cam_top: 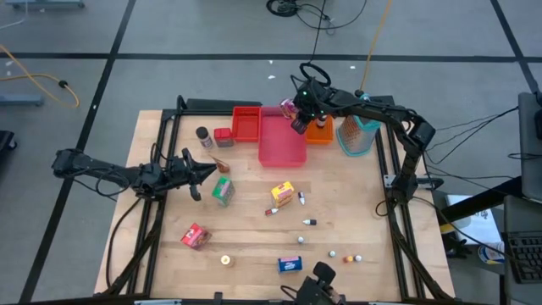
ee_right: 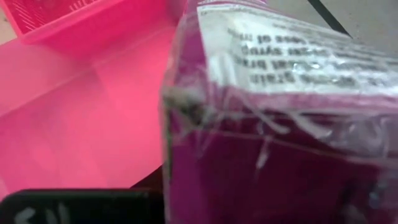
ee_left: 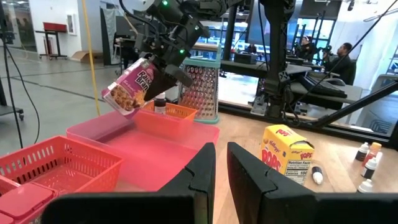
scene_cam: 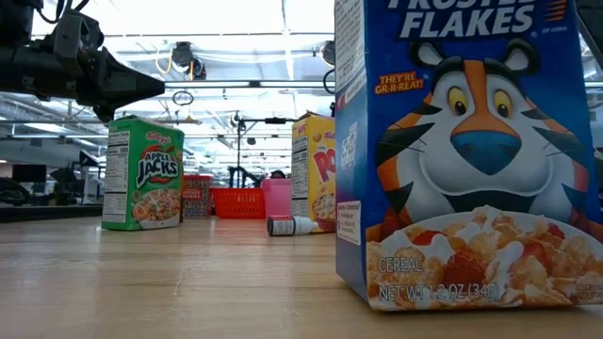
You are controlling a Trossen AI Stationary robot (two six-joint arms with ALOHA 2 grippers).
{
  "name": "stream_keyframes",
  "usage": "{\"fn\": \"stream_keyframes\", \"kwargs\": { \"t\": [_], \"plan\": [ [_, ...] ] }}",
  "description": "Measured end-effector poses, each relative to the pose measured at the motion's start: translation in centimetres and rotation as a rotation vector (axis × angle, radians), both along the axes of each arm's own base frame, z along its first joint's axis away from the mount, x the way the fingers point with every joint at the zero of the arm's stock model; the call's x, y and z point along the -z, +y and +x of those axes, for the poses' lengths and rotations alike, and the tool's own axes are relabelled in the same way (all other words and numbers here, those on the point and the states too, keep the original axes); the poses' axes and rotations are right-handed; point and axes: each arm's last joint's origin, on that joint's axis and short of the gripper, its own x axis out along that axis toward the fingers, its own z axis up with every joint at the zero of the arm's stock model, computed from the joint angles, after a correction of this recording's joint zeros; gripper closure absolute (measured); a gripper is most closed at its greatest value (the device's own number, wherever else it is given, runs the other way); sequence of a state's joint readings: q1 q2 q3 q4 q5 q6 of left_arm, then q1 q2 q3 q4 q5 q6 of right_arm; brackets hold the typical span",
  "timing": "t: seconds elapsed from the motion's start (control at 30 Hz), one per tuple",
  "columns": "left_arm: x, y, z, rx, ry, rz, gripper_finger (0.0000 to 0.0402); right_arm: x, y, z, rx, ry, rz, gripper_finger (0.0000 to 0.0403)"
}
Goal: Pick & Place Kitchen Items
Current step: Put the purple cereal box into the pink bin
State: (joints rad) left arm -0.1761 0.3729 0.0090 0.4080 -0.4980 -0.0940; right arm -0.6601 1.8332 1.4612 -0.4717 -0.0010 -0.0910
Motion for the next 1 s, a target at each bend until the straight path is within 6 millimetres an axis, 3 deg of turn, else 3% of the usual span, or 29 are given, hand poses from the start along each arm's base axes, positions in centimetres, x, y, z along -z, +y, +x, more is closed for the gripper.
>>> {"fn": "stream_keyframes", "kwargs": {
  "t": [0.63, 1.0],
  "plan": [
    [0.0, 0.0, 0.0, 0.0, 0.0, 0.001, 0.0362, -0.16, -0.14, 0.14, 0.018, -0.031, -0.003, 0.022],
    [0.01, 0.0, 0.0, 0.0, 0.0, -0.001, 0.0362, -0.13, -0.15, 0.13, 0.018, -0.03, -0.002, 0.0212]
  ]
}}
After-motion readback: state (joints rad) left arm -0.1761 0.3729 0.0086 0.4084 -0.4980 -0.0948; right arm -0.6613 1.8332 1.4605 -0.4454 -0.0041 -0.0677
